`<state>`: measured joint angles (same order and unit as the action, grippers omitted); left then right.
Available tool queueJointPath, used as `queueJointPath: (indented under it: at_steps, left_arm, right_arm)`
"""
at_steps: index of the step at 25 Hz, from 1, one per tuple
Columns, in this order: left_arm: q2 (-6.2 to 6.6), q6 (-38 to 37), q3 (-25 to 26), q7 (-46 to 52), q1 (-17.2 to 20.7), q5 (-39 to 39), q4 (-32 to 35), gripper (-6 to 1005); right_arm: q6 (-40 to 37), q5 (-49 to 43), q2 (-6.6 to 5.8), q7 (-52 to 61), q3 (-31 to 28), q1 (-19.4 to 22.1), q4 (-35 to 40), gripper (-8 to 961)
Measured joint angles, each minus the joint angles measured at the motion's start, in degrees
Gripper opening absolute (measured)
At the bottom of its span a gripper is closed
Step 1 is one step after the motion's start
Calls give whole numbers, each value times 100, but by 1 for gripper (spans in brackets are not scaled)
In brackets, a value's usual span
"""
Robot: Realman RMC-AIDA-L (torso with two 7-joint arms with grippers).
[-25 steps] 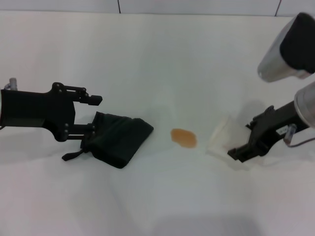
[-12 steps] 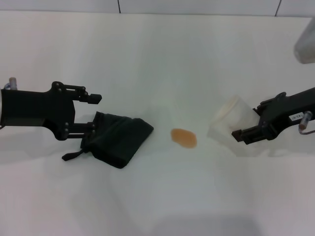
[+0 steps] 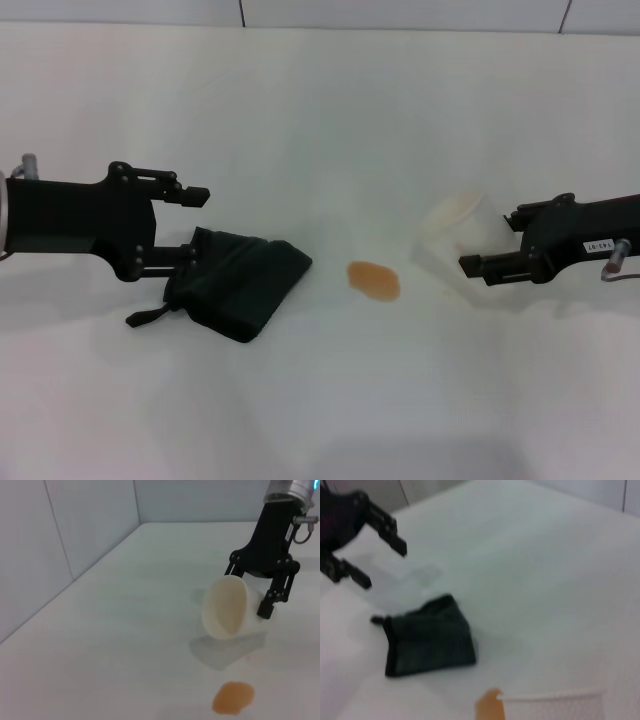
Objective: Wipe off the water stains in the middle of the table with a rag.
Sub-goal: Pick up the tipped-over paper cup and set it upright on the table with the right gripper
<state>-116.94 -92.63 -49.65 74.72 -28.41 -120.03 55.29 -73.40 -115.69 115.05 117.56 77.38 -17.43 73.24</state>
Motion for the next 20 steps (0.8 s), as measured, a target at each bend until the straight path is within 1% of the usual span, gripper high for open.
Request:
queueJointPath:
  at_steps: [4, 10, 11, 14, 20]
  left_arm:
    - [-9, 0, 0, -2, -20, 0, 0, 609]
    - [-33, 0, 0, -2, -17, 0, 0, 608]
    - [-33, 0, 0, -2, -17, 0, 0, 608]
    - [-52, 0, -1, -48, 6, 71, 0, 607]
    - [-69, 0, -1, -68, 22, 111, 0, 606]
  right_arm:
    - [92, 602, 0, -672, -256, -6, -492, 689]
    - [213, 1034, 0, -1355, -544, -42, -1068, 689]
    - [213, 1034, 0, -1355, -544, -42, -1068, 689]
    - [412, 1366, 0, -1862, -656, -90, -1563, 689]
    - [458, 1764, 10, -2434, -901, -127, -2028, 689]
